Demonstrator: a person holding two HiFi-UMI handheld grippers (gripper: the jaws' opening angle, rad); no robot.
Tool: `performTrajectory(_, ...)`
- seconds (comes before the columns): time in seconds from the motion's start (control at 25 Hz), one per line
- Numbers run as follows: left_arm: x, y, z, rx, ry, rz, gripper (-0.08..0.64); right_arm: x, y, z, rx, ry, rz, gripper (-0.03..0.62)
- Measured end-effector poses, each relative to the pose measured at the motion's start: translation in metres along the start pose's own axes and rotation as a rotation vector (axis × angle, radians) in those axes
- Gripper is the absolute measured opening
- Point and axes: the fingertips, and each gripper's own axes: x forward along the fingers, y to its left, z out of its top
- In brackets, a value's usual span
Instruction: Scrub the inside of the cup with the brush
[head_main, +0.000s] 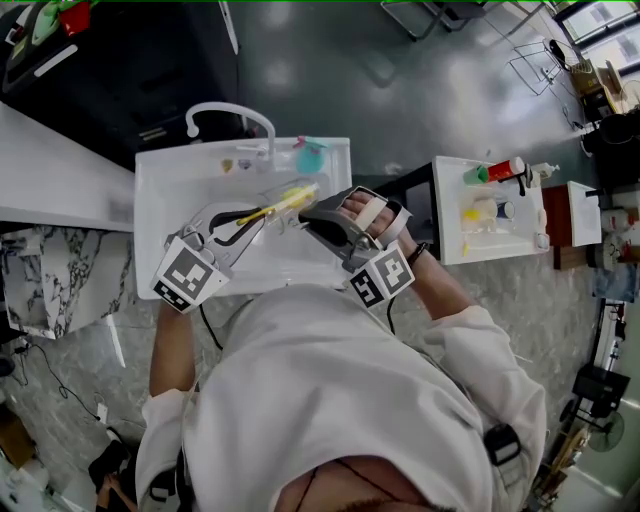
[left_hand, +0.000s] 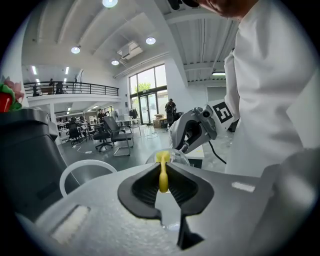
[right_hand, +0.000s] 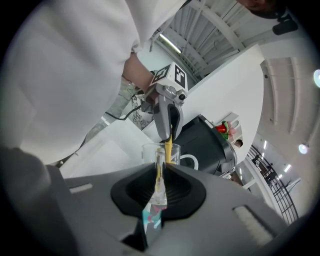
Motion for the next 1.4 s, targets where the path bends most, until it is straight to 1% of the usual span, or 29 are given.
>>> performTrajectory(0.2, -0.003, 0.013, -0.001, -0.002, 0.011, 0.055, 0.038, -0.003, -0.005, 0.003, -0.006, -0.008, -0.015, 0.025)
performTrajectory(0.36, 0.0, 0.012, -0.011, -0.029, 0.033, 0.059, 0.04, -0.004, -0.003, 0.003, -0.008, -0.011, -0.011, 0.025)
performTrajectory(0.6, 0.01, -0.005, -0.036, -0.032, 0.122, 0.011, 0.038, -0.005, 0.004, 0.001, 0.003, -0.01, 0.009, 0.025)
performTrajectory(0.72, 0.014, -0.016, -0.043, -0.039, 0.143, -0.029, 0.038, -0.006, 0.007, 0.0, 0.011, -0.01, 0.018, 0.025)
performTrajectory(0.84, 0.017, -0.024, -0.043, -0.044, 0.142, -0.06, 0.038, -0.007, 0.011, -0.002, 0.018, -0.007, 0.026, 0.025)
performTrajectory(1.0, 0.017, -0.028, -0.039, -0.046, 0.124, -0.07, 0.038, -0.008, 0.014, -0.004, 0.02, 0.001, 0.023, 0.025)
performTrajectory(1.4, -0.003, -0.02, -0.027, -0.056, 0.089, -0.032, 0.04, -0.008, 0.01, -0.011, 0.019, 0.018, 0.014, 0.025)
